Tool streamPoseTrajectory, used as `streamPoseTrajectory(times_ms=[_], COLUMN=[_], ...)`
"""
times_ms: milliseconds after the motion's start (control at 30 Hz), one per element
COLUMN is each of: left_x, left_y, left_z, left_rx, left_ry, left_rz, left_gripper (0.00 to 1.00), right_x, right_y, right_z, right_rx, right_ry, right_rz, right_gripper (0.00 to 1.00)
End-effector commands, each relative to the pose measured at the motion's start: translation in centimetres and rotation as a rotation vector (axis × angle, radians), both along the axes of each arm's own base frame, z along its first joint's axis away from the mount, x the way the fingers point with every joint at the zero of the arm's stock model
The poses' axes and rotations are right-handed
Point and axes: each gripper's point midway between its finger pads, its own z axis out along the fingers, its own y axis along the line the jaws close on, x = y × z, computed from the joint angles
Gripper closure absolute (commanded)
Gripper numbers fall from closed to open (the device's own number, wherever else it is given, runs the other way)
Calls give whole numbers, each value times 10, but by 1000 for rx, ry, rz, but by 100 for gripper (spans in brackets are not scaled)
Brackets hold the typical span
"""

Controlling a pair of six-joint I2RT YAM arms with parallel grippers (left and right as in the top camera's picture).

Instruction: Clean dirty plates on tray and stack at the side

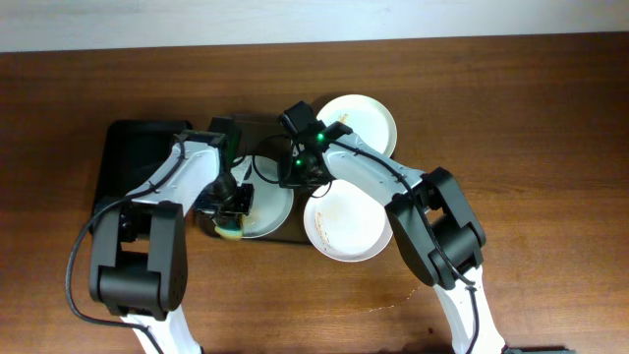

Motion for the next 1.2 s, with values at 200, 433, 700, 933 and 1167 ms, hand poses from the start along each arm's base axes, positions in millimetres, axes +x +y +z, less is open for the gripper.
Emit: streamPoseTrajectory(times_ms=[200,433,700,933,1167], left_x=[79,158,162,167,171], left_y=[-10,41,42,43,44], left_z=[59,147,148,149,151], left_rx=[-317,-335,-332,-326,-327], left_ry=[-136,-438,-454,-479,-496], left_rz=[135,268,264,261,258], left_gripper=[100,99,99,99,99], right_x=[-2,-4,-28,13,30], right_y=[-10,-8,6,-39,-123], right_z=[-16,-15,-26,71,164], right_rx=[-42,-36,-83,-134,-473], right_ry=[35,40,51,-135,-460], right_rz=[-47,-42,-35,-91,-237], right_gripper=[95,70,96,96,96])
